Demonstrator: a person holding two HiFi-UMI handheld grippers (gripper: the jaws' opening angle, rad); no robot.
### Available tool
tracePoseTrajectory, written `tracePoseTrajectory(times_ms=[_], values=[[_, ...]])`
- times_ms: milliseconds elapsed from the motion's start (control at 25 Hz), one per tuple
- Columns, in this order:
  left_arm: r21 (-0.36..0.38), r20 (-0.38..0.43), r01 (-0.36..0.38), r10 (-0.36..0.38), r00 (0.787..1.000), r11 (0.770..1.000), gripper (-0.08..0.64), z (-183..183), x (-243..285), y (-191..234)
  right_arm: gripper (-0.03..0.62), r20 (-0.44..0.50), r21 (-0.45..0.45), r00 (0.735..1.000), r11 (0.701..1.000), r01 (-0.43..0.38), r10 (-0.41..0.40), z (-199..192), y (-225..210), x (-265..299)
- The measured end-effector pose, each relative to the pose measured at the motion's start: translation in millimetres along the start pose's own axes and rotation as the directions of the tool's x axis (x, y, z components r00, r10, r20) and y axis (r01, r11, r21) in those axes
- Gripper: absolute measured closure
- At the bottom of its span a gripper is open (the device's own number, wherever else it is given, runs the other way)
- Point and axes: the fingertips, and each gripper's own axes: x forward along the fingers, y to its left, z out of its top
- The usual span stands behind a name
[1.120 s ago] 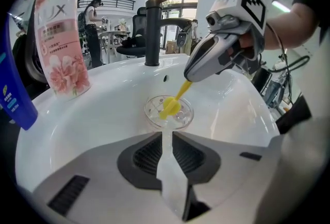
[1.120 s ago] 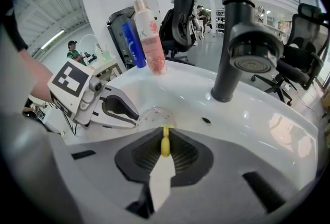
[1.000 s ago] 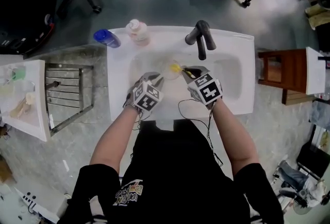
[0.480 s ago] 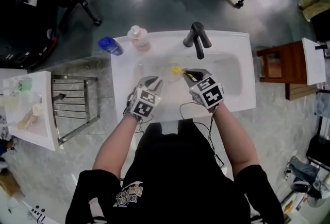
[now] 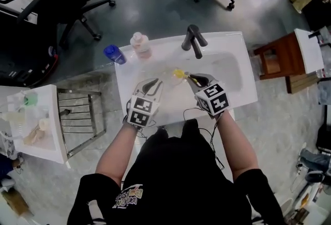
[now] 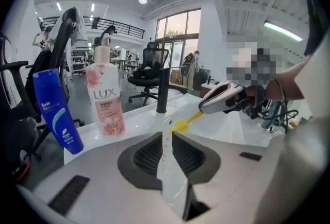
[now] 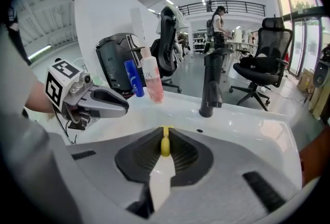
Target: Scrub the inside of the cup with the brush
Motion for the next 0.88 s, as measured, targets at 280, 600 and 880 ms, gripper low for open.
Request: tracePoseTrajectory(times_ms=[280, 600, 880], values=[[0.015, 0.048, 0.072, -0.073, 0.996, 0.997, 0.512, 26.5, -25.4, -12.2, 0.555, 0.095, 0.065, 0.993, 0.995, 0.07, -0.076, 13.0, 13.4, -39.7], [0.066, 0.075, 0.118, -0.123, 0.99, 0.991, 0.52, 47.0, -33.7, -32.7, 0.555, 0.199, 0.13, 0.969, 0.984, 0.126, -0.15, 15.5, 20.4, -88.0], [0.07, 0.093, 0.112, -0.119, 0.989, 0.991, 0.529, 51.8, -40.4, -70.7, 0.555, 0.262, 0.146, 0.951, 0.981, 0.13, -0.165, 0.8, 16.4, -135.2]])
